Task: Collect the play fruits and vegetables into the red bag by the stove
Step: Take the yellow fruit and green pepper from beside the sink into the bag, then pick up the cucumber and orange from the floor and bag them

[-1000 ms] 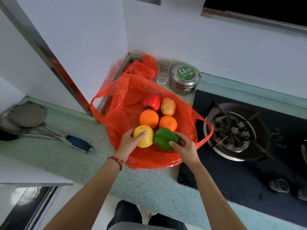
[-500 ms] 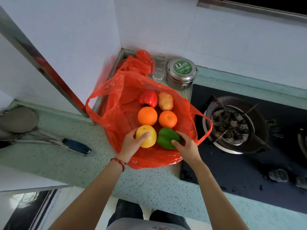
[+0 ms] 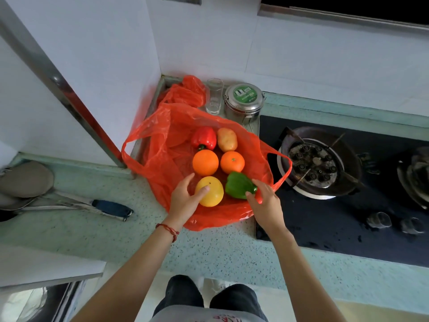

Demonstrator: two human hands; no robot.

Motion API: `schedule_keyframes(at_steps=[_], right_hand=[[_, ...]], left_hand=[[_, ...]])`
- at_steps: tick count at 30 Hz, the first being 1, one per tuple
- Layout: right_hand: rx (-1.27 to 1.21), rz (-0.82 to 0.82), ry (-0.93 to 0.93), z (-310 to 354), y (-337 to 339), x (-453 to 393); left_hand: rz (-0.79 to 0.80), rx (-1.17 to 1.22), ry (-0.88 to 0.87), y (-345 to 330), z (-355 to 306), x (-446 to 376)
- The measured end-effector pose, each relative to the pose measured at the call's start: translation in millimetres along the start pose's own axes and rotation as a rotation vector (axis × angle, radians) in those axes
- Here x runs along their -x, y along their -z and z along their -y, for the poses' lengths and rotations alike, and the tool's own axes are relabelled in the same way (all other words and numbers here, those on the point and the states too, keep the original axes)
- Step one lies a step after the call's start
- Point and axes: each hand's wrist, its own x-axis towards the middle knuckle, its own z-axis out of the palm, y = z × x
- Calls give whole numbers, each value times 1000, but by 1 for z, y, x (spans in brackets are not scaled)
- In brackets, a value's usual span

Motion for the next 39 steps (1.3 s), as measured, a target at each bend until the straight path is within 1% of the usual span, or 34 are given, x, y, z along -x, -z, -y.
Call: schedule_keyframes(at_steps=[3,6,9,11,14,20,22,26,30,39], right_hand=[[21,-51,36,5,0,18],[71,-95,12,7,0,37],[124,-164,-14,5,1,58],[169,-192,-68,0,2,73],[269,-237,-145,-12,8,97],[436,-346,-283,-37,33,147],[458,-412,-341,-47,44,168],[463,-512,-446,-63,61,212],[456,-610,-547,-84,79,269],[412,-806,-789,-121,100,397]], left_hand=[[0,-105,-145,4,-2,8],[33,-229,-301,6,-3,18],[72,-401,-493,1,-4,28],[107,-511,-612,-5,-5,34],[180,-600,-721,-17,-9,42],[354,-733,-879,-51,-17,62],[410,-751,-919,-67,-22,72],[506,-776,-980,-101,-29,97],[600,-736,-1027,-138,-39,137],[824,-762,-1276,-211,-48,242]])
